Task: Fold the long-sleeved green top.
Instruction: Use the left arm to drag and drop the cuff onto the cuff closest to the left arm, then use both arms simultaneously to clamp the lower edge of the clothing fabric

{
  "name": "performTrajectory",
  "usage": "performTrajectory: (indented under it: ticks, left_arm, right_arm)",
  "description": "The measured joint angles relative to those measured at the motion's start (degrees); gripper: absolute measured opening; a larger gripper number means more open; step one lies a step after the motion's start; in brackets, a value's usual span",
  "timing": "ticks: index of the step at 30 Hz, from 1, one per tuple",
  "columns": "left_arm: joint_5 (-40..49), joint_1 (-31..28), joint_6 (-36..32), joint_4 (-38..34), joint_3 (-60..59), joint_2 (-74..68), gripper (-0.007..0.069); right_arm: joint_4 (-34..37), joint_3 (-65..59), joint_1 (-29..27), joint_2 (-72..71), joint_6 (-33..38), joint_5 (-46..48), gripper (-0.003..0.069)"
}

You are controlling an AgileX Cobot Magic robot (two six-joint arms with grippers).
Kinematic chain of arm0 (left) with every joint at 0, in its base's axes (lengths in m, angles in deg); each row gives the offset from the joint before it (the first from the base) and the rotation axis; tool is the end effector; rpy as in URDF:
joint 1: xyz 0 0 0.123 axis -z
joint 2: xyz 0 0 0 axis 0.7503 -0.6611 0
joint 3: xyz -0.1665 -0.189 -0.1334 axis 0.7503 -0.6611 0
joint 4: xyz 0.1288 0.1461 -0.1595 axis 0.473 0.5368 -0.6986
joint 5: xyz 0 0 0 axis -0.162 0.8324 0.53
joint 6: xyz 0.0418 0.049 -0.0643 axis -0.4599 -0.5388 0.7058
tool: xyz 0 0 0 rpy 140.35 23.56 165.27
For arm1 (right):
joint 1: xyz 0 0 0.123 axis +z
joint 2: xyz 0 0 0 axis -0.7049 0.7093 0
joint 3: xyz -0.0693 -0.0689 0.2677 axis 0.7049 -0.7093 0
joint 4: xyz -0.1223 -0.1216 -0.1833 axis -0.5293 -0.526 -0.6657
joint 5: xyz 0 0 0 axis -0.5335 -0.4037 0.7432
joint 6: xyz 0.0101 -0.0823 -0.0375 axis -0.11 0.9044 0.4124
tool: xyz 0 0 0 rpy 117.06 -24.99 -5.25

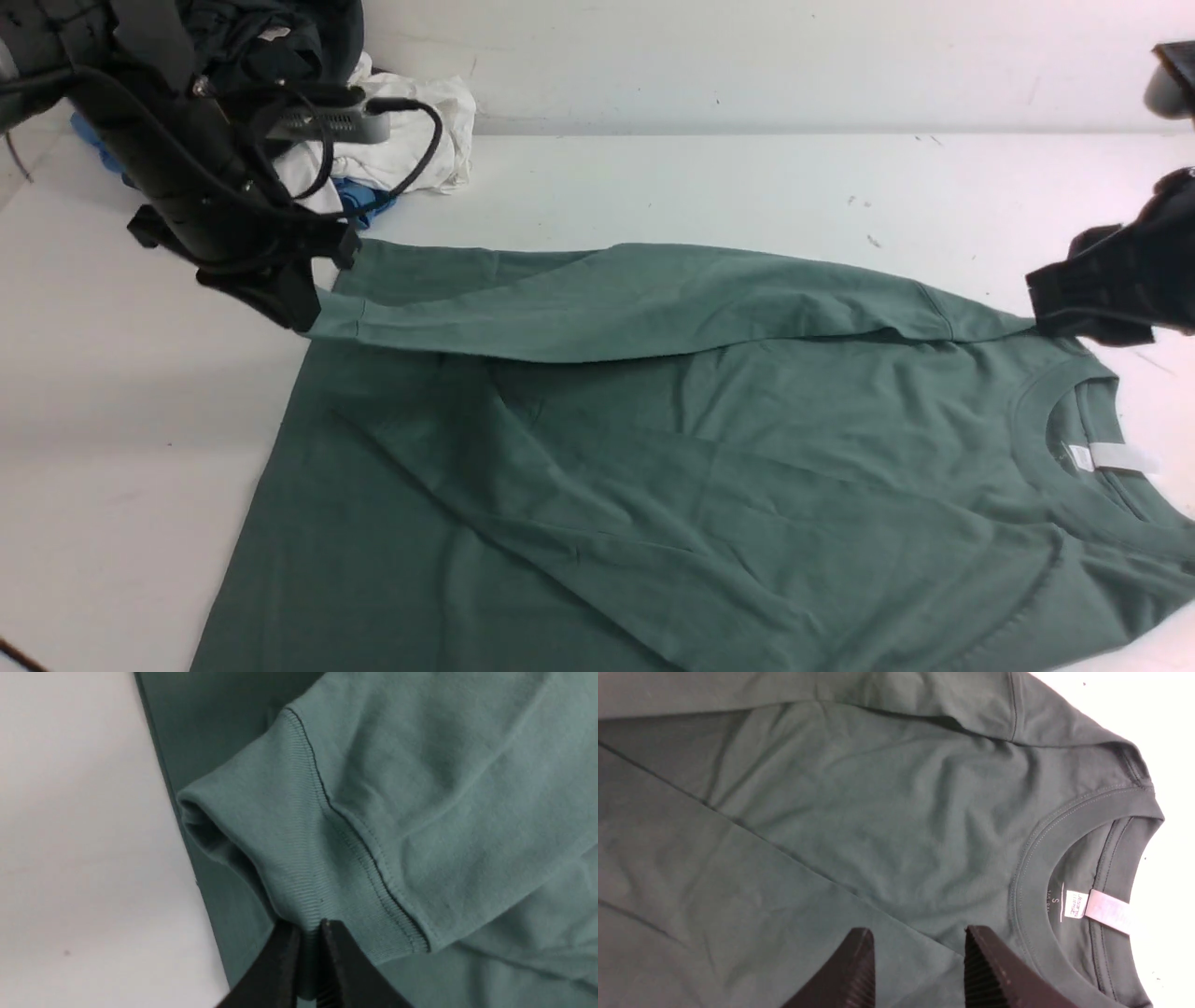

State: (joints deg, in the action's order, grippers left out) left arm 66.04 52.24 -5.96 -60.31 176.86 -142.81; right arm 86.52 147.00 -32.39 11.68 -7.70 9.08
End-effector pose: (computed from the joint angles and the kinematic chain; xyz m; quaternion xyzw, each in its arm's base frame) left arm 0.3893 -0.0430 0.2716 0.1134 0.9818 -0.0948 0.1194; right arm 0.2513 0.0575 0.3366 -0.0995 0.9566 0.0433 0.2706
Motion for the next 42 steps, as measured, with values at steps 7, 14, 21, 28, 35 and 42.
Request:
performTrajectory:
  ticks: [7, 14, 21, 28, 35, 42]
  left_arm:
    - [-11.0, 0.1, -1.0, 1.0, -20.7, 14.7, 0.0023]
    - [-16.1, 0.1, -5.1, 1.4, -28.8, 13.8, 0.0023]
    - [-16.1, 0.1, -8.7, 1.7, -29.3, 8.8, 0.0104]
    - [-10.2, 0.6, -9.4, 0.9, -27.6, 10.6, 0.0348]
    - [0.1, 13.2, -12.1, 2.3, -29.2, 21.1, 0.0384]
    - [2.0, 27.8, -17.8, 11.5, -44.2, 23.1, 0.0323]
  right_arm:
    - [6.0, 0.0, 0.0, -5.5, 4.0, 1.3, 0.0261]
    - [9.8, 0.0, 0.0, -5.6, 6.9, 2.8, 0.0261]
    - [12.6, 0.0, 0.0, -6.0, 10.5, 11.9, 0.0261]
    - [13.5, 0.0, 7.0, -8.3, 12.0, 16.0, 0.0261]
    - [12.9, -3.1, 21.3, -13.4, 10.9, 16.3, 0.0261]
    - [9.5, -10.2, 26.2, -16.9, 9.3, 16.4, 0.0261]
